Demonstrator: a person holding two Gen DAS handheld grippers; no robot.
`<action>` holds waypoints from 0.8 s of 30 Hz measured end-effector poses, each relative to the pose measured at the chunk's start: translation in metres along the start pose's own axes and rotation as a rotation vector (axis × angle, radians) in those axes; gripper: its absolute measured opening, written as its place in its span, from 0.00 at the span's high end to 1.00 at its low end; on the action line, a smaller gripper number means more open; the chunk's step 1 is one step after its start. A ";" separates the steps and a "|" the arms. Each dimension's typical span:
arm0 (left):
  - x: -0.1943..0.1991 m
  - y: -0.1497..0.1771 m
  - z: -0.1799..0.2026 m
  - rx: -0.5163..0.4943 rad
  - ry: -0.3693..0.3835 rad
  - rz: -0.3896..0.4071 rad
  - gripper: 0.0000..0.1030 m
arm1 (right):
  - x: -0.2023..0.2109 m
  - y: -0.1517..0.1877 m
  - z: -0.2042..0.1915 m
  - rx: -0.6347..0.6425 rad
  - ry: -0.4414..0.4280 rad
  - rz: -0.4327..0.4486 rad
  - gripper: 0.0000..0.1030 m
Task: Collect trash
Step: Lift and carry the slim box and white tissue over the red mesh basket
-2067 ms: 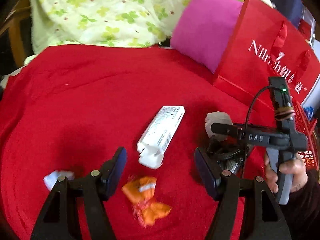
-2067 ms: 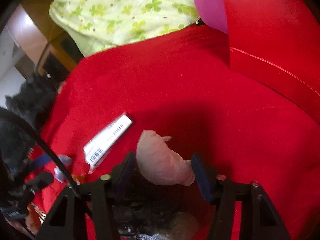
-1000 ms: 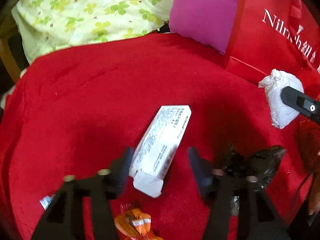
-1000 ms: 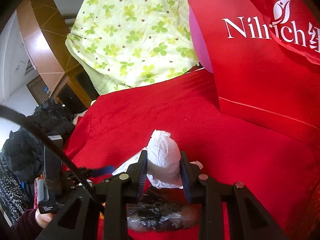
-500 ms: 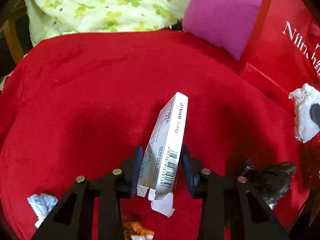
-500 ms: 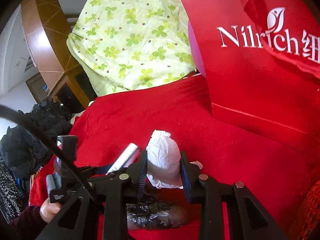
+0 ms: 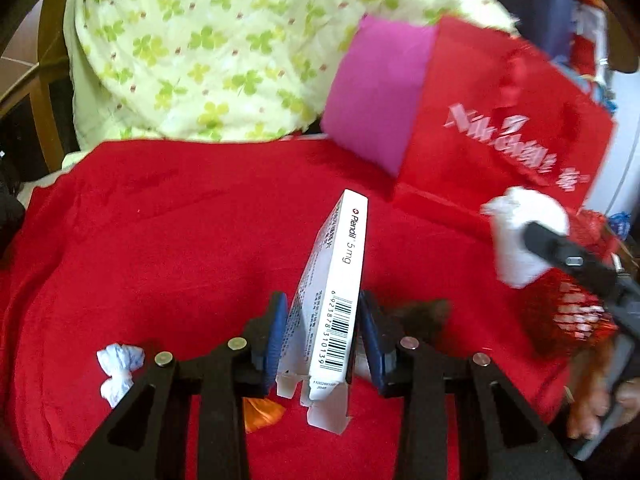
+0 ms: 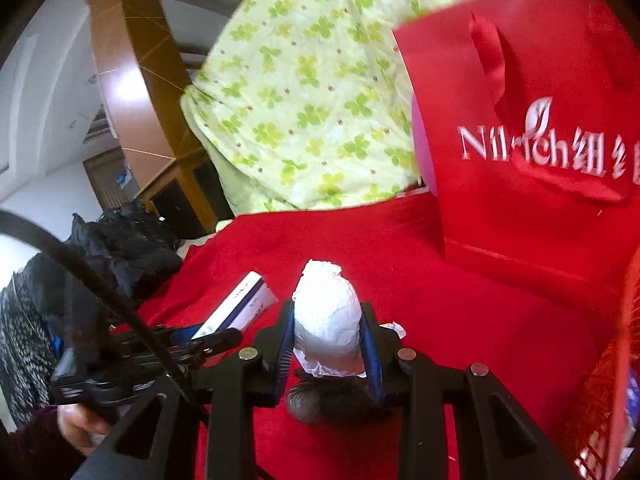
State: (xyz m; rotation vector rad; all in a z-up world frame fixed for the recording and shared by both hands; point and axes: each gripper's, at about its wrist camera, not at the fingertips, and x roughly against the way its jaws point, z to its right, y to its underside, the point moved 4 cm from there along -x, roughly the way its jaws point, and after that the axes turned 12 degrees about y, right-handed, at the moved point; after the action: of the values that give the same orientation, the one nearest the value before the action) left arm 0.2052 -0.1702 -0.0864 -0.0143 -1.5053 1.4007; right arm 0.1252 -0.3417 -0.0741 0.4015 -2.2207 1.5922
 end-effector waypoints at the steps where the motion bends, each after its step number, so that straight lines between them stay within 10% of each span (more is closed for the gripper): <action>1: 0.009 0.003 0.009 -0.006 0.016 0.015 0.63 | 0.006 0.001 -0.002 0.008 0.000 0.010 0.68; 24: 0.071 0.033 0.112 -0.026 0.186 0.104 0.63 | 0.105 0.012 0.047 -0.035 0.057 0.190 0.68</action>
State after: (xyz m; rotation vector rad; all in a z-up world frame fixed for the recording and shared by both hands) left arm 0.0795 -0.1979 -0.0412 -0.2364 -1.3843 1.4212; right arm 0.0206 -0.3833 -0.0491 0.1363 -2.2976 1.6336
